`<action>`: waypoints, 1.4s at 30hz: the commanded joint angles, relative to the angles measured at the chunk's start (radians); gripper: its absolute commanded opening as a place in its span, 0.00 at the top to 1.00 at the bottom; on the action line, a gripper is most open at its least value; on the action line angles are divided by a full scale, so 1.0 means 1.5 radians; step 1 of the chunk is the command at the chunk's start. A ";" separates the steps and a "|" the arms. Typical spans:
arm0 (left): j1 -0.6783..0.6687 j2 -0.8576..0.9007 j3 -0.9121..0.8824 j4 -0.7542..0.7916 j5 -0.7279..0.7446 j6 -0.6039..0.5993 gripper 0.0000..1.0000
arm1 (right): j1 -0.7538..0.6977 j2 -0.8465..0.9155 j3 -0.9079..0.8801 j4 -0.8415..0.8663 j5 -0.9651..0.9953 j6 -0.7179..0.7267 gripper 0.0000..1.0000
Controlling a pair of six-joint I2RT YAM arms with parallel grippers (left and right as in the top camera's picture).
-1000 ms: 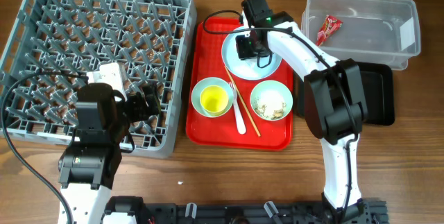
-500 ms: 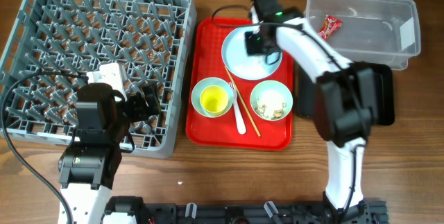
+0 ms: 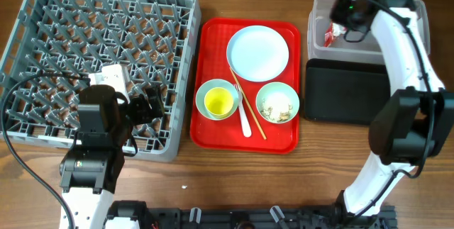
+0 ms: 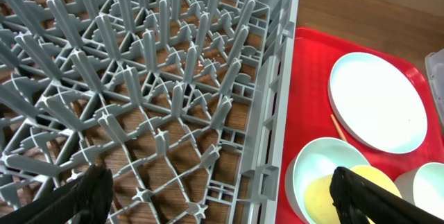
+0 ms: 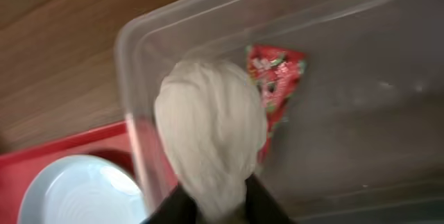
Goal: Sort waste into correct bins and load items into the dishwasher rack
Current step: 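Carry the tissue to the clear bin and release it, then grasp the rim of the green rice bowl with the right gripper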
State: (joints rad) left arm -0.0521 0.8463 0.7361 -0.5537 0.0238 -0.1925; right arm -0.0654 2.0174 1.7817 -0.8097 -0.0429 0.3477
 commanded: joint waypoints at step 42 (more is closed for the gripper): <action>0.004 0.001 0.013 0.002 0.001 0.004 0.00 | 0.338 -0.116 -0.199 -0.145 0.029 0.229 0.20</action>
State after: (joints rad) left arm -0.0521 0.8463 0.7364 -0.5537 0.0242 -0.1925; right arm 0.4110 1.8305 1.5585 -1.0740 -0.0692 0.5423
